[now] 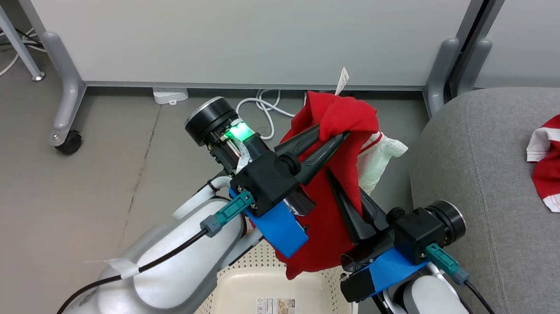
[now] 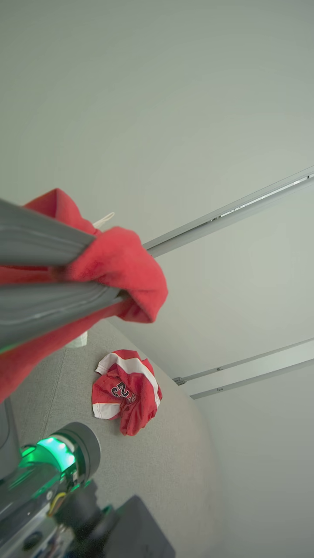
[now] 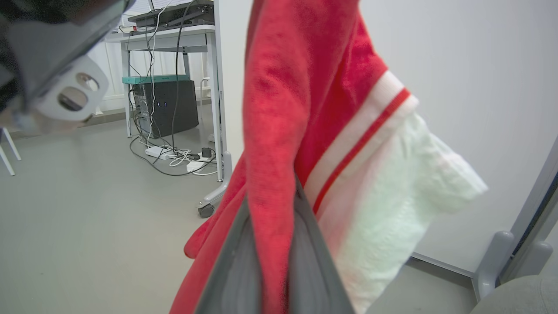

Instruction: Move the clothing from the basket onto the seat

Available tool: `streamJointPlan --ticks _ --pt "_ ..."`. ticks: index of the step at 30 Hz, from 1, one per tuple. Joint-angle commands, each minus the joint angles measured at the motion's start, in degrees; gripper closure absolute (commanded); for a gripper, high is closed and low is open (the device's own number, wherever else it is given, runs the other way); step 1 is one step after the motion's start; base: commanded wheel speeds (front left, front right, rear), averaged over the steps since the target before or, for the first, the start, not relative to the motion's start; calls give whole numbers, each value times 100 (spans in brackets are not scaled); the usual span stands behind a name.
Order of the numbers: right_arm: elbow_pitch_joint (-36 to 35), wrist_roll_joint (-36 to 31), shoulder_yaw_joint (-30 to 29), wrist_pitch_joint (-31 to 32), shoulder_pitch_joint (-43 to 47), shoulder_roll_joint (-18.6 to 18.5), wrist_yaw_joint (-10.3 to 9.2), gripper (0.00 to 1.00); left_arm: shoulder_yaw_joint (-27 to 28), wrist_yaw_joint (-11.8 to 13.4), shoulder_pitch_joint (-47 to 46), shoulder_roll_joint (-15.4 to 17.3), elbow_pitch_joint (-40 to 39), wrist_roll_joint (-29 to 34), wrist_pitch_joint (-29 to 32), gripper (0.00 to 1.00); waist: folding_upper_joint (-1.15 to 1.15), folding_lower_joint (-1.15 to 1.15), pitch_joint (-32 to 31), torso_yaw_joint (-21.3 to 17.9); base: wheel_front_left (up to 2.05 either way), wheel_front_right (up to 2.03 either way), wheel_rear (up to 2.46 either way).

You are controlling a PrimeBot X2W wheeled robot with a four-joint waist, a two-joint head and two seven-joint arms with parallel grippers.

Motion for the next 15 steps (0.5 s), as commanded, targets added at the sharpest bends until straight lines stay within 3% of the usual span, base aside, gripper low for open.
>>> streamJointPlan --ticks 1,6,7,8,9,15 --pt "-40 42 6 -19 48 11 1 100 -19 -4 47 21 20 -41 -25 100 0 0 -3 -5 0 0 0" --pt "-68 66 12 -19 81 10 1 100 -24 -4 74 14 59 -99 -20 98 0 0 -21 -14 0 0 0" --pt "-68 69 9 -19 86 10 1 100 -20 -4 63 10 58 -103 -20 58 0 0 -23 -16 0 0 0" --pt "-72 69 4 -19 88 10 1 100 -16 -4 57 11 56 -112 -20 6 0 0 -24 -15 0 0 0" --pt "-78 66 3 -19 89 10 1 100 -8 -4 56 12 51 -102 -20 0 0 0 -25 -16 0 0 0" --pt "-104 82 -4 -19 93 11 1 100 0 -4 82 -10 42 -45 -20 0 0 0 -10 -11 0 0 0"
